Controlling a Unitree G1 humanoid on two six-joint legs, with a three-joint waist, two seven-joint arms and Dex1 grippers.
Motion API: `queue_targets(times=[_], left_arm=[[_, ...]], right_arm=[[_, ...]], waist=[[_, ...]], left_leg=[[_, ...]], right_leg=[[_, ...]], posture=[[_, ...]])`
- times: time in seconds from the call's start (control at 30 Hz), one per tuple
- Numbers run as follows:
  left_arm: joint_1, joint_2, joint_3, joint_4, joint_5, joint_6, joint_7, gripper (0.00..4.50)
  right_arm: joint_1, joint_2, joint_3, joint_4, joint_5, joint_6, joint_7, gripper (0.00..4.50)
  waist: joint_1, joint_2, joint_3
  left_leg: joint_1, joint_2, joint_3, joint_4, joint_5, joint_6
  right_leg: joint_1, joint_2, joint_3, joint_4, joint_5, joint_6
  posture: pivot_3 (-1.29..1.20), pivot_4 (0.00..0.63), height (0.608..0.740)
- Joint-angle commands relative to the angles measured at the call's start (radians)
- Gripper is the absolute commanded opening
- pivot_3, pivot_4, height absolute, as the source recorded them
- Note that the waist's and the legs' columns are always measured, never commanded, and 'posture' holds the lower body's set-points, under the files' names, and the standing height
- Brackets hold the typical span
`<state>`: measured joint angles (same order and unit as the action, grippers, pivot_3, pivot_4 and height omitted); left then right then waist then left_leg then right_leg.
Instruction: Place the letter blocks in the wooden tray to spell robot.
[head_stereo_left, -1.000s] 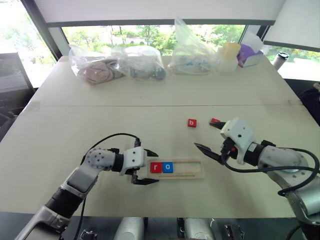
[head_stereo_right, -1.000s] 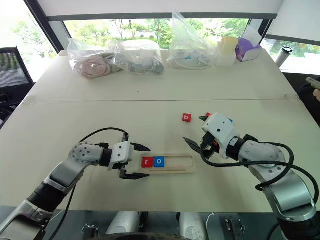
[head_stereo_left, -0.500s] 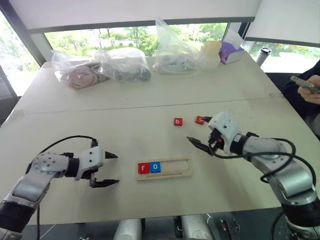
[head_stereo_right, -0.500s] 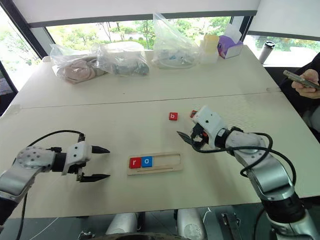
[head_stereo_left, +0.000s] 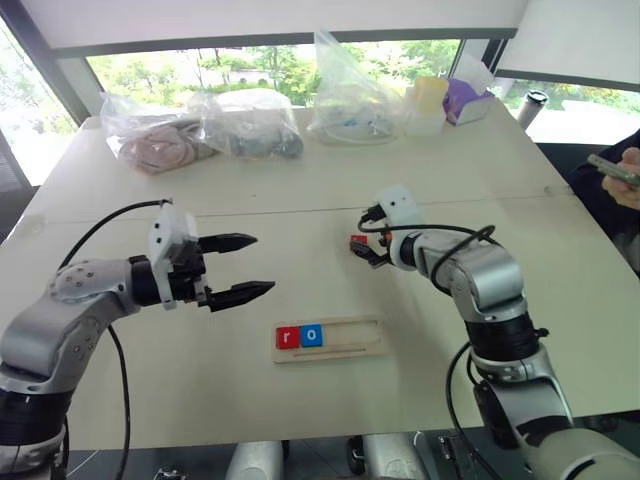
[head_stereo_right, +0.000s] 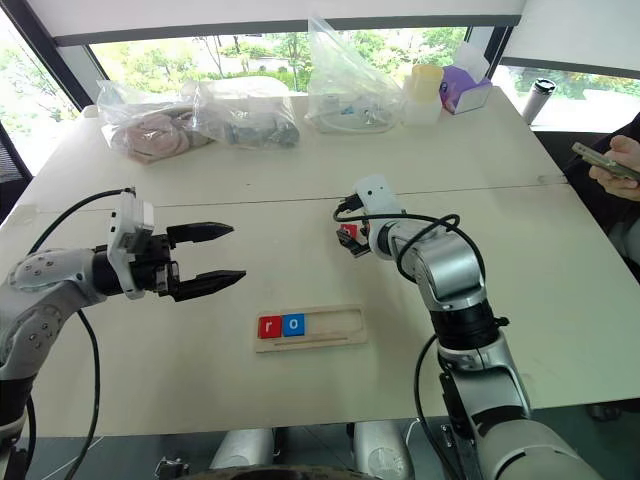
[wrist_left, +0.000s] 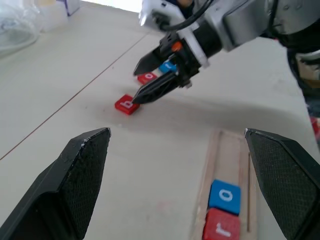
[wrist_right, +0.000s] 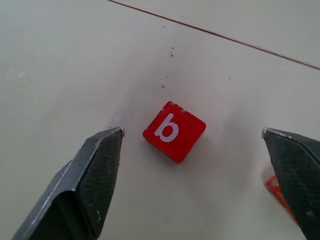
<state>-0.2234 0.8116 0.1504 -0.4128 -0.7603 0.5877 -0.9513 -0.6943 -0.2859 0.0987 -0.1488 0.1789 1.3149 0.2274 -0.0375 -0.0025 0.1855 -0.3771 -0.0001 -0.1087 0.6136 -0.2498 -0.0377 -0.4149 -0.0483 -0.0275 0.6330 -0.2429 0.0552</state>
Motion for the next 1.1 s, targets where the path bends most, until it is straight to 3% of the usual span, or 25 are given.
queue_targets(times=[0.03,0.47,0.87,1.1], left_arm=[[-0.027,-0.015,0.011,-0.04,-0.019,0.021,0.036,4.46],[-0.021,-0.028,-0.015,-0.006,0.024,-0.004,0.002,4.46],[-0.015,-0.056,-0.027,0.005,0.079,-0.027,0.001,4.46],[-0.01,-0.077,-0.037,-0.002,0.105,-0.034,0.02,4.46]], right_arm=[[-0.041,0.039,-0.05,-0.005,-0.011,0.063,-0.047,4.5],[-0.161,0.224,-0.156,0.189,-0.045,0.029,-0.185,4.5],[-0.17,0.277,-0.116,0.269,-0.07,0.071,-0.231,4.5],[-0.179,0.349,-0.191,0.296,-0.102,0.13,-0.314,4.5]], waist=[[0.002,0.0,0.0],[-0.007,0.0,0.0],[-0.006,0.0,0.0],[-0.006,0.0,0.0]], left_leg=[[0.0,0.0,0.0,0.0,0.0,0.0],[0.001,0.0,0.001,0.0,0.0,0.0],[0.0,0.0,0.001,0.0,0.0,0.0],[0.0,0.0,0.001,0.0,0.0,0.0]], right_leg=[[0.0,0.0,0.0,0.0,0.0,0.0],[-0.001,0.001,0.001,0.001,0.0,0.0],[-0.002,0.001,0.001,0.001,0.0,0.0],[-0.002,0.001,0.001,0.001,0.0,0.0]], posture=[[0.0,0.15,0.74],[0.0,0.15,0.74],[0.0,0.15,0.74],[0.0,0.15,0.74]])
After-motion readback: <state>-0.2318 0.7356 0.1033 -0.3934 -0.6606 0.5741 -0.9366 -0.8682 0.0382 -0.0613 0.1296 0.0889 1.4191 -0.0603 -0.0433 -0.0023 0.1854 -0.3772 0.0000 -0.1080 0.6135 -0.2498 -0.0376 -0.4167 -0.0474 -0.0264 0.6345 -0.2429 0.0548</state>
